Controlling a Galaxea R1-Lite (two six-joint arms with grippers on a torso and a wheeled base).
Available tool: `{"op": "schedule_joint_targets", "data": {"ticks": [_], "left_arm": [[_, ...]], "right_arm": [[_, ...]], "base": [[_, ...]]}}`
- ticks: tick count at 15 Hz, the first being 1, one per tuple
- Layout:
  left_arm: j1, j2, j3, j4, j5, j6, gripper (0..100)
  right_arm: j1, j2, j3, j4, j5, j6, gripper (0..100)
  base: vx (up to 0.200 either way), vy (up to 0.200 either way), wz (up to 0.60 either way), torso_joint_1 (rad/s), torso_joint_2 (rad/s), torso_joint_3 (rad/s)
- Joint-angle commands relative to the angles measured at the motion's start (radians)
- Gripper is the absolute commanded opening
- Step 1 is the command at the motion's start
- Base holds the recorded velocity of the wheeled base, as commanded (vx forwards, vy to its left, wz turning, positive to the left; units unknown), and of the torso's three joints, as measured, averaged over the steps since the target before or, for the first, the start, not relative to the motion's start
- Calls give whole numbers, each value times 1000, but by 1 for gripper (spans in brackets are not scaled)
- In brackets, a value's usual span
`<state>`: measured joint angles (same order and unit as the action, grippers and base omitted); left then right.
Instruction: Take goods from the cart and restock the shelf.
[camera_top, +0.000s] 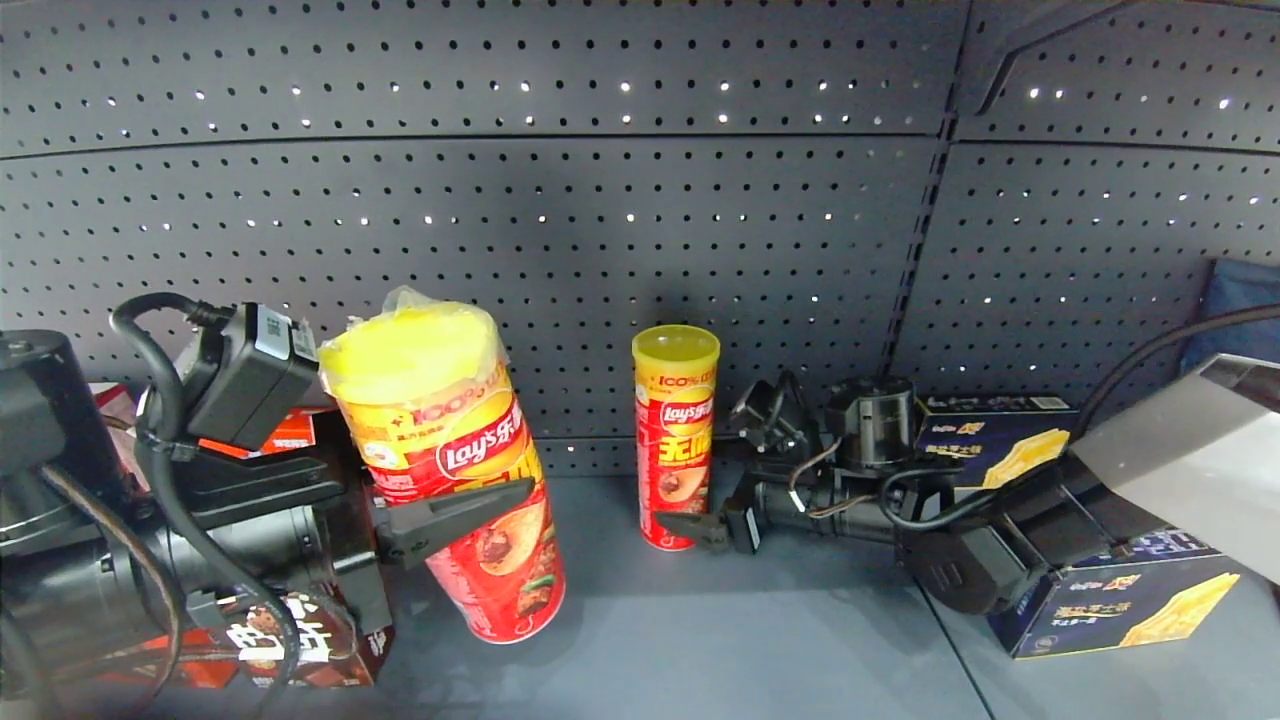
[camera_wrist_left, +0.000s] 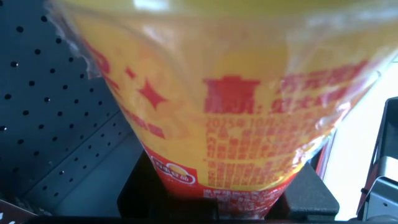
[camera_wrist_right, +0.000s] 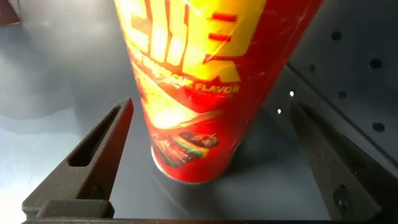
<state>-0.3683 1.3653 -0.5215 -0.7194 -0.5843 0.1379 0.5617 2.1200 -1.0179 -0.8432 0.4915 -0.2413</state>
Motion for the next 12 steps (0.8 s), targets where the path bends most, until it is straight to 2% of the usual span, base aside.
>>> {"op": "schedule_joint_targets", "data": {"ticks": [1,2,9,12], "left_arm": [[0,0,1,0,0,0,0],[0,0,3,0,0,0,0],[2,0,3,0,0,-1,0],[0,0,3,1,1,-1,0]], "right_arm": [[0,15,-2,-20,7,-1,100],[0,25,-5,-39,15,-1,0],[4,-6,35,-43,13,-1,0],[23,-106,139,-43,13,0,0]], "base": [[0,0,0,0,0,0],[0,0,0,0,0,0],[0,0,0,0,0,0],[0,0,0,0,0,0]]}}
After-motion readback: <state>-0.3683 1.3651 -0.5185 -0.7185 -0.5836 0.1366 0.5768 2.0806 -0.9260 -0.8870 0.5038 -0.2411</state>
